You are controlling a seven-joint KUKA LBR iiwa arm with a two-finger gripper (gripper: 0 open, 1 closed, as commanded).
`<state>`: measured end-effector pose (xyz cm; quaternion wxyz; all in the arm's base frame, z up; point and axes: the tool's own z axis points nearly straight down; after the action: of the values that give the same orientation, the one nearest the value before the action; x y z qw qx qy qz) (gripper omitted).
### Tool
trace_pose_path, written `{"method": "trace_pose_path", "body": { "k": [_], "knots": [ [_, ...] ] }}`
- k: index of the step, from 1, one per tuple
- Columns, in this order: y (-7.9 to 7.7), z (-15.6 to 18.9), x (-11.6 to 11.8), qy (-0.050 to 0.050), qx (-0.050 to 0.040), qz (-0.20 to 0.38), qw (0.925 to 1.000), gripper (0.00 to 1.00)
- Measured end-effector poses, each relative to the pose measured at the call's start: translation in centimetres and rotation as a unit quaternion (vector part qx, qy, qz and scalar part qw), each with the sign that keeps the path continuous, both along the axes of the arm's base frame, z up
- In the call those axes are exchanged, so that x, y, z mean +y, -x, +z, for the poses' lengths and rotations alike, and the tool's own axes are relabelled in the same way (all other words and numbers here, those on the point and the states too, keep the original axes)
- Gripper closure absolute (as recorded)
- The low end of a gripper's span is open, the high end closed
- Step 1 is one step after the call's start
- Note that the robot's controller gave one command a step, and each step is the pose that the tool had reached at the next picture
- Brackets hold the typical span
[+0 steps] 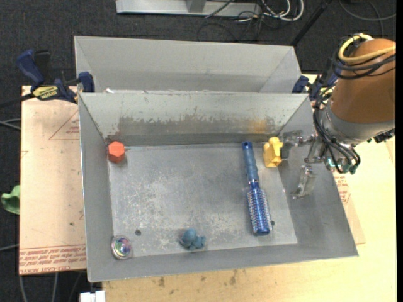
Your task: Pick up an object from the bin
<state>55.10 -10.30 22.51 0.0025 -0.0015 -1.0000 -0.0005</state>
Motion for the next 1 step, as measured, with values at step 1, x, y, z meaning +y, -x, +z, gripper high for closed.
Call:
{"method": "trace_pose_path", "body": {
  "k": [1],
  "knots": [
    [3.26,-15.73,4.38,-0.002,-0.0013,0.357,0.9342,0.0]
  ]
}}
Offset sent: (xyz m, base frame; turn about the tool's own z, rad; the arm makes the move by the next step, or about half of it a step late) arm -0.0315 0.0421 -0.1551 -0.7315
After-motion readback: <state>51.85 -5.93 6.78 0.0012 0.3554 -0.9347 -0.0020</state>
